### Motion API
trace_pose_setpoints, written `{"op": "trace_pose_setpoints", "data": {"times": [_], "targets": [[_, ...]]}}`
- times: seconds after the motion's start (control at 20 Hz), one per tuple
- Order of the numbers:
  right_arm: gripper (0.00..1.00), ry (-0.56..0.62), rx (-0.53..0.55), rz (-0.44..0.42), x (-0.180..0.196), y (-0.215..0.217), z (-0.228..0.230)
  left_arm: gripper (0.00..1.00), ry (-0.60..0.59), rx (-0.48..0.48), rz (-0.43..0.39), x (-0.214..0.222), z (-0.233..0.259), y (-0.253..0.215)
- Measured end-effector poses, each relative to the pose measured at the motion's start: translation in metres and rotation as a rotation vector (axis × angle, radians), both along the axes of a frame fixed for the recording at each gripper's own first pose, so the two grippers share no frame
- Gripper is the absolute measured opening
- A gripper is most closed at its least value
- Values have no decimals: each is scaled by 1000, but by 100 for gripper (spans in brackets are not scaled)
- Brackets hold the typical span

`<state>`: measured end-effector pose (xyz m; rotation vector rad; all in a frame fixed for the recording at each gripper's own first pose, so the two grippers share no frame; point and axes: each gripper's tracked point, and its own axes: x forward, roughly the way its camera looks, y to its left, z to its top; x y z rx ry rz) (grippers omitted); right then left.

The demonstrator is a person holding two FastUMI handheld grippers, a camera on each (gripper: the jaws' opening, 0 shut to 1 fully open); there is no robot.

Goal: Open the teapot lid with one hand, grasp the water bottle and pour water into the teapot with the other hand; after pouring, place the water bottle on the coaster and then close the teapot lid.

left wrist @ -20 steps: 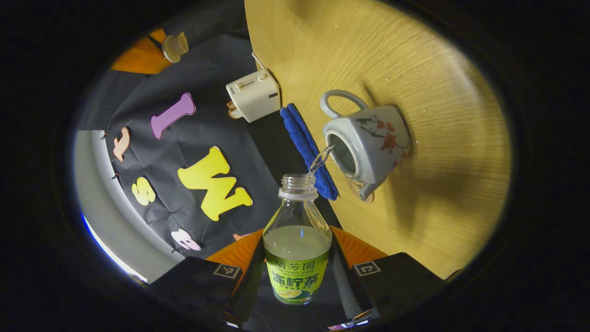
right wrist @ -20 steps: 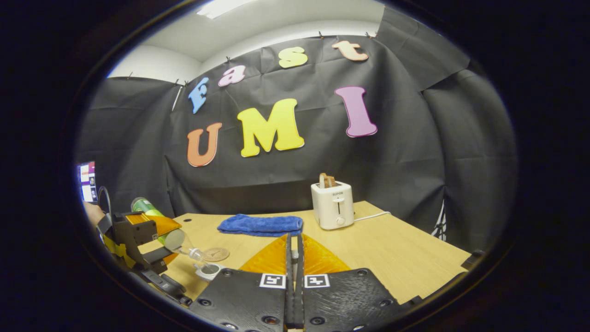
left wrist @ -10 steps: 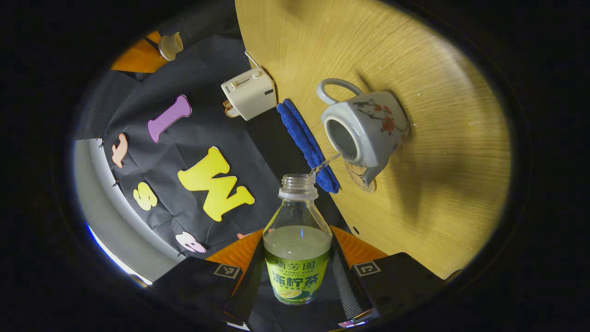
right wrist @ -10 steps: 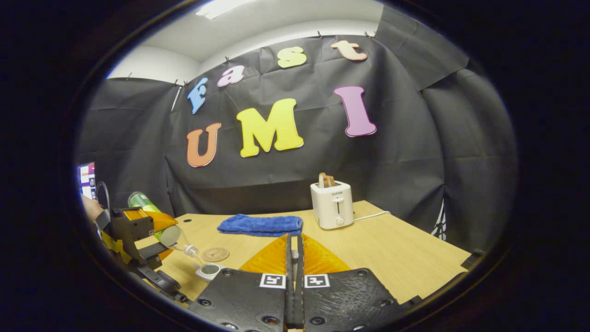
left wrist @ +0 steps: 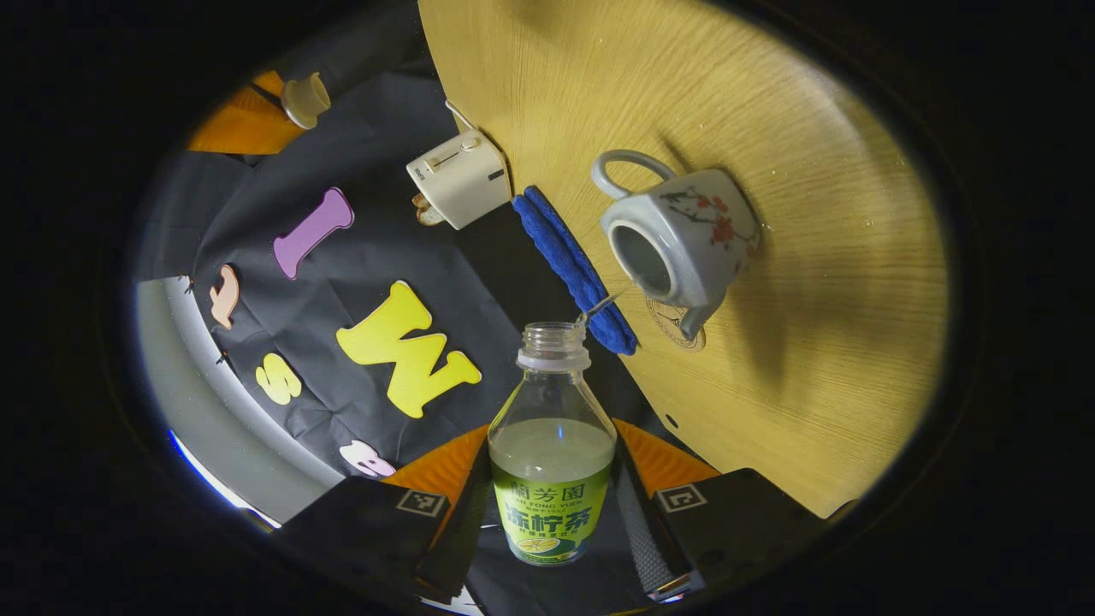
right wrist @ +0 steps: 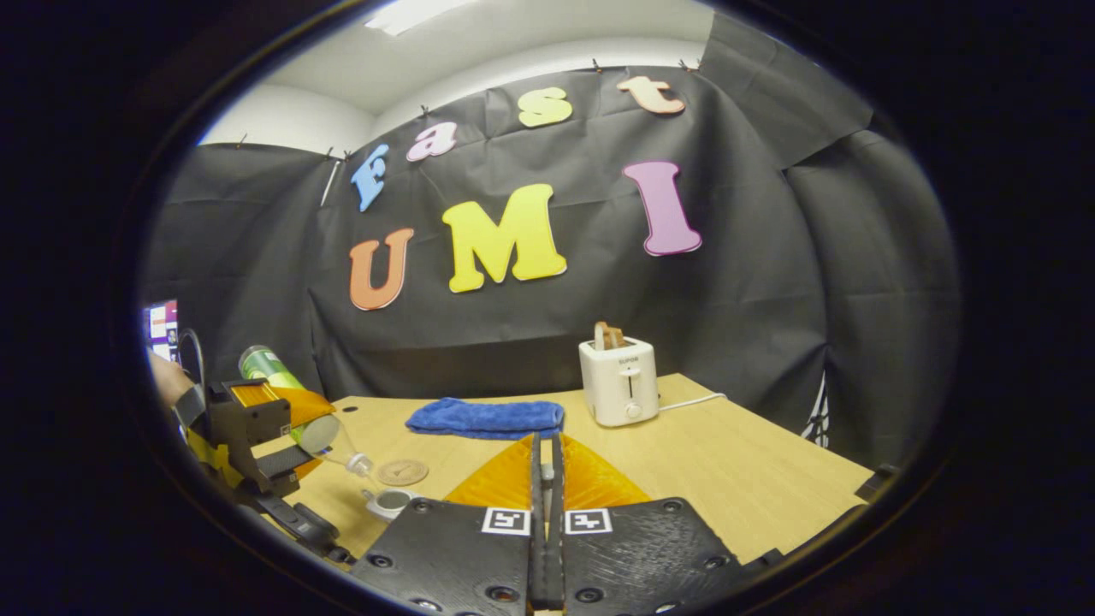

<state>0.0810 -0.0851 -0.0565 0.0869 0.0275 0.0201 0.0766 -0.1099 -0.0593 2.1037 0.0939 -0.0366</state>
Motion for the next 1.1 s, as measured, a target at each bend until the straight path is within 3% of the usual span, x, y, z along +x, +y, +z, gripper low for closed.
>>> {"op": "trace_pose_setpoints", "data": {"times": [1.1], "targets": [[0,3,-9,1,0,3,-2,75,39,-26,9,0,-7,2]]}}
